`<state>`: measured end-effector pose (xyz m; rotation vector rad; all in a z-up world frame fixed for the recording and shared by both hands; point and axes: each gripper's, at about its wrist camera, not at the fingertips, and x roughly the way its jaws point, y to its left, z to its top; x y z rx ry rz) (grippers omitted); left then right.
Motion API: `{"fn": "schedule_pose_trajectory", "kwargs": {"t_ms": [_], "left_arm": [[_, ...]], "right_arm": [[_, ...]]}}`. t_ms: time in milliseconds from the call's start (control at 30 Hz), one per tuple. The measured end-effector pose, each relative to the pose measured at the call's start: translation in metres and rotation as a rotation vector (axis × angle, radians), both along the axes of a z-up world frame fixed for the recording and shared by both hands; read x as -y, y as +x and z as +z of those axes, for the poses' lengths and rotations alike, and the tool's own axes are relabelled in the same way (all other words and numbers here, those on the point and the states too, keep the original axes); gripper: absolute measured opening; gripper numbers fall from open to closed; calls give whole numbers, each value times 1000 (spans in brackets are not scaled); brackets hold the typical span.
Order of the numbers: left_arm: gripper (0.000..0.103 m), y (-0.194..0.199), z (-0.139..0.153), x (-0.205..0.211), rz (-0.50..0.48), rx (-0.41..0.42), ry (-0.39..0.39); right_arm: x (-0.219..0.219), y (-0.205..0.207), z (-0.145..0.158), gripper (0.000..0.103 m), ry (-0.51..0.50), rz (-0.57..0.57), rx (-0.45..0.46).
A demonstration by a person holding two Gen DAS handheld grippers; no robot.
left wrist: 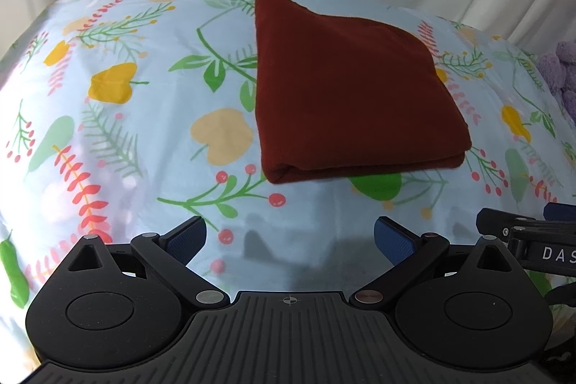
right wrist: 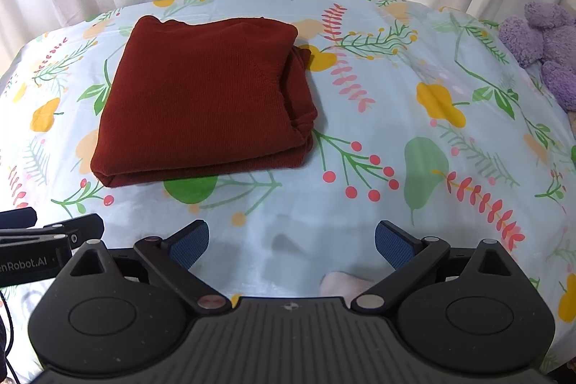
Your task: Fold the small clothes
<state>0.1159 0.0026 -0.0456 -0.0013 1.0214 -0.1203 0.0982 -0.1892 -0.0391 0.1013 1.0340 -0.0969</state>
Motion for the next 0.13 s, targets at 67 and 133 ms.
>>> {"fn": "schedule_pose_trajectory", "kwargs": {"t_ms": [67,133], "left_arm": [[102,0,0,0,-1,-5,3],[102,0,-1,0,0,-13,1]], "right_arm": [[0,0,0,99,0,1,1],[0,0,0,99,0,3,0]]}}
